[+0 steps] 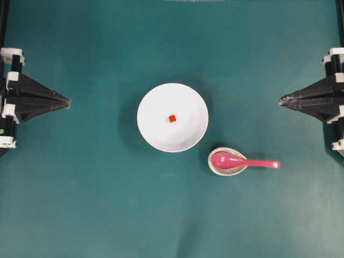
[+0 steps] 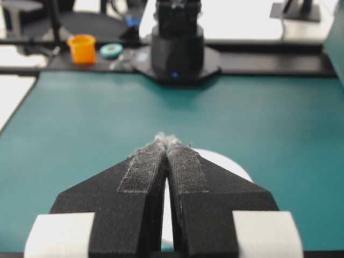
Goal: Grip the spoon and scoop the red block from the bowl with right arm.
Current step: 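Open the right gripper and move it toward the pink spoon handle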
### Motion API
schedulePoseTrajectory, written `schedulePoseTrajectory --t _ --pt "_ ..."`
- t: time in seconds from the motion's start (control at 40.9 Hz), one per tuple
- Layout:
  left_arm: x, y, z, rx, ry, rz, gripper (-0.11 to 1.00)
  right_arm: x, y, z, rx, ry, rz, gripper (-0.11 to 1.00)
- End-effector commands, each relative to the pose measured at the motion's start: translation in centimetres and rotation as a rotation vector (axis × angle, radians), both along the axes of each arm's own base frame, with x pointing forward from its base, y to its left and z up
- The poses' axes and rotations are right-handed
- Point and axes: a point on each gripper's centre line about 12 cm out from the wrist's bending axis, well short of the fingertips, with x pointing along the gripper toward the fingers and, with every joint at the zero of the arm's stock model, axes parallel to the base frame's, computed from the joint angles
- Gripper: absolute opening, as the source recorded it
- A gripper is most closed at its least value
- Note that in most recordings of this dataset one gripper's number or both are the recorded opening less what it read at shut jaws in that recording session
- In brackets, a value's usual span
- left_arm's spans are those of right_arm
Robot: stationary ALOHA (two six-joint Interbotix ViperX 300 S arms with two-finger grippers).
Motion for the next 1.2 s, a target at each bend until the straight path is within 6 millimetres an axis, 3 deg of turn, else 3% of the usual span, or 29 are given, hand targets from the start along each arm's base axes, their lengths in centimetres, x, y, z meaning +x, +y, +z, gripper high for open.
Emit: schedulePoseTrajectory --t 0.0,0.415,0.904,1.173 --pt "0.2 0.1 0.9 0.003 -0.002 0.003 0.0 0.2 0.0 1.2 0.003 -0.02 0.001 0.0" --pt "0.0 0.0 -0.4 0.001 0.138 0.002 0.0 0.4 0.0 1.4 0.0 0.035 0.002 0.0" --pt "0.0 0.0 -0.7 0.001 0.16 0.002 0.0 0.4 0.0 2.3 0.009 0.014 0.001 0.01" --pt "0.1 0.0 -0.9 0.001 0.17 0.002 0.0 0.5 0.0 2.1 0.037 0.029 -0.002 0.37"
